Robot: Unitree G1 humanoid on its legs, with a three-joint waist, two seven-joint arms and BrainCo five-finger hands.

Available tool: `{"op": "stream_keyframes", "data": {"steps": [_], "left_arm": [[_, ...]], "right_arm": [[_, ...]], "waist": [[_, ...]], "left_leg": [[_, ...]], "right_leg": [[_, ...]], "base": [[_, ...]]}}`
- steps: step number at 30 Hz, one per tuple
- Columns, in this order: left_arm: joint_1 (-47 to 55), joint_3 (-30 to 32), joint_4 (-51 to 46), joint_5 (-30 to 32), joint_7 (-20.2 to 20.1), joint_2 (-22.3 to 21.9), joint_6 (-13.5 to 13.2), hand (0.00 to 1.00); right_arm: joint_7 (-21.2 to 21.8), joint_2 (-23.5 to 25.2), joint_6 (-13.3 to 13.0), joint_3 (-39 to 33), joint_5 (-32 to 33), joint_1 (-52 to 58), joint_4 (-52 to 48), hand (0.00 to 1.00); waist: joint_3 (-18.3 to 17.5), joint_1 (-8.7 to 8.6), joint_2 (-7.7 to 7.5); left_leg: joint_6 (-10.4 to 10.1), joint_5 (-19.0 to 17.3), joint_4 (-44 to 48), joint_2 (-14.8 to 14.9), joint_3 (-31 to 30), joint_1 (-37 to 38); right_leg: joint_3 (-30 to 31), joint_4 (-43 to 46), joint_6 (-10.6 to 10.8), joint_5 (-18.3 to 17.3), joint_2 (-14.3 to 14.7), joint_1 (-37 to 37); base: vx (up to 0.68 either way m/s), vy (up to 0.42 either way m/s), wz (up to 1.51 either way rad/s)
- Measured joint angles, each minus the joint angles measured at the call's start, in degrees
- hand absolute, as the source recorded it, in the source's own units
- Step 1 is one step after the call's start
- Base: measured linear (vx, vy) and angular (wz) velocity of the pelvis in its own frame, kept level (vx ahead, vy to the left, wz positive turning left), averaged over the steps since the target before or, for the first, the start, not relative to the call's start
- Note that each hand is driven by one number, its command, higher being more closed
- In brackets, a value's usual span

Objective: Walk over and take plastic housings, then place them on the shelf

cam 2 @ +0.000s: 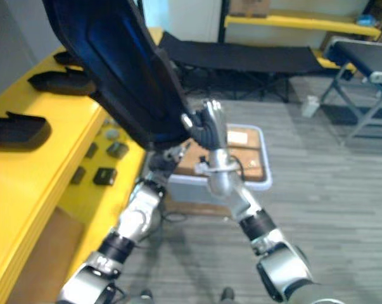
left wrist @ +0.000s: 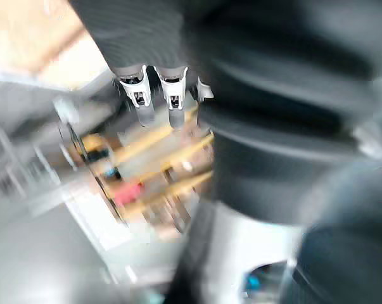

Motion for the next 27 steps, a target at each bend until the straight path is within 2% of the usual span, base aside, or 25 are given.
{"op": "stream_keyframes", "data": {"steps": [4, 7, 10, 11, 12, 16, 18, 22, 27], "left_arm": [[0.3, 1.4, -1.9, 1.7, 0.1, 0.1, -0.8, 0.00], [0.4, 1.6, -2.7, 5.8, 0.5, 0.4, 0.1, 0.00], [0.9, 1.4, -2.8, 8.0, 0.4, 0.5, 3.8, 0.00], [1.8, 0.8, -2.8, 9.3, 0.0, 0.5, 5.9, 0.00], [2.3, 0.5, -2.8, 10.1, -0.3, 0.5, 6.6, 0.00], [5.2, -4.1, -0.7, 13.0, -4.0, 0.4, 10.8, 0.00], [7.1, -5.4, -0.2, 14.8, -4.5, 0.4, 10.9, 0.00], [9.5, -5.5, 3.7, 14.7, -4.1, 0.5, 10.1, 0.00], [11.2, -5.5, 4.4, 14.0, -1.6, 0.4, 6.3, 0.00]], "right_arm": [[-0.3, 0.0, 0.3, 0.0, 0.0, 1.0, 0.6, 1.00], [-1.2, -0.3, 1.2, -0.1, 0.0, 1.1, 1.4, 1.00], [-1.8, -0.4, 1.3, -0.2, 0.0, 1.1, 1.4, 1.00], [-2.3, -0.6, 1.3, -0.2, 0.0, 1.1, 1.4, 1.00], [-2.3, -0.7, 1.4, -0.2, 0.0, 1.1, 1.4, 1.00], [-2.1, -1.0, 2.5, -0.2, 0.0, 1.1, 1.3, 1.00], [-1.6, -1.4, 3.5, -0.2, 0.0, 1.1, 1.4, 1.00], [-1.3, -2.1, 4.7, -0.5, 0.1, 1.1, 1.3, 1.00], [-1.3, -2.1, 5.3, -1.2, 0.1, 1.1, 1.3, 1.00]], "waist": [[-0.2, -0.04, -0.03], [-0.5, -0.02, -0.10], [-0.5, 0.01, -0.12], [-0.5, 0.01, -0.13], [-0.5, 0.02, -0.13], [-0.6, 0.39, -0.14], [-0.6, 0.43, -0.19], [-0.6, 0.63, -0.18], [-0.7, 1.31, -0.20]], "left_leg": [[0.0, 0.0, 0.0, 0.0, 0.0, 0.0], [0.0, 0.0, 0.0, 0.0, 0.0, 0.0], [0.0, 0.0, 0.0, 0.0, 0.0, 0.1], [0.0, 0.0, 0.0, 0.0, 0.0, 0.1], [0.0, 0.0, 0.0, 0.0, 0.0, 0.1], [0.0, 0.0, -0.1, -0.1, -0.2, 0.0], [0.0, 0.0, -0.2, -0.1, -0.3, 0.0], [0.0, 0.0, -0.3, -0.1, -0.9, -0.1], [0.0, 0.0, -0.3, -0.2, -1.4, -0.2]], "right_leg": [[0.0, 0.0, 0.0, 0.0, 0.0, 0.0], [0.0, 0.0, 0.0, 0.0, 0.0, 0.0], [0.0, 0.0, 0.1, 0.0, 0.0, 0.1], [0.0, 0.0, 0.1, 0.1, 0.0, 0.1], [0.0, 0.0, 0.1, 0.1, 0.0, 0.1], [-0.1, -0.2, 0.1, 0.1, 0.0, 0.1], [-0.1, -0.3, 0.2, 0.1, 0.0, 0.1], [-0.3, -0.3, 0.2, 0.1, 0.1, 0.2], [-0.7, -0.3, 0.2, 0.1, 0.1, 0.5]], "base": [[0.00, 0.000, 0.00], [0.00, 0.000, 0.00], [0.00, 0.000, 0.00], [0.00, 0.000, 0.00], [0.00, 0.000, 0.00], [0.00, 0.000, 0.00], [0.00, 0.000, 0.00], [0.00, 0.000, 0.04], [0.00, 0.008, 0.04]]}}
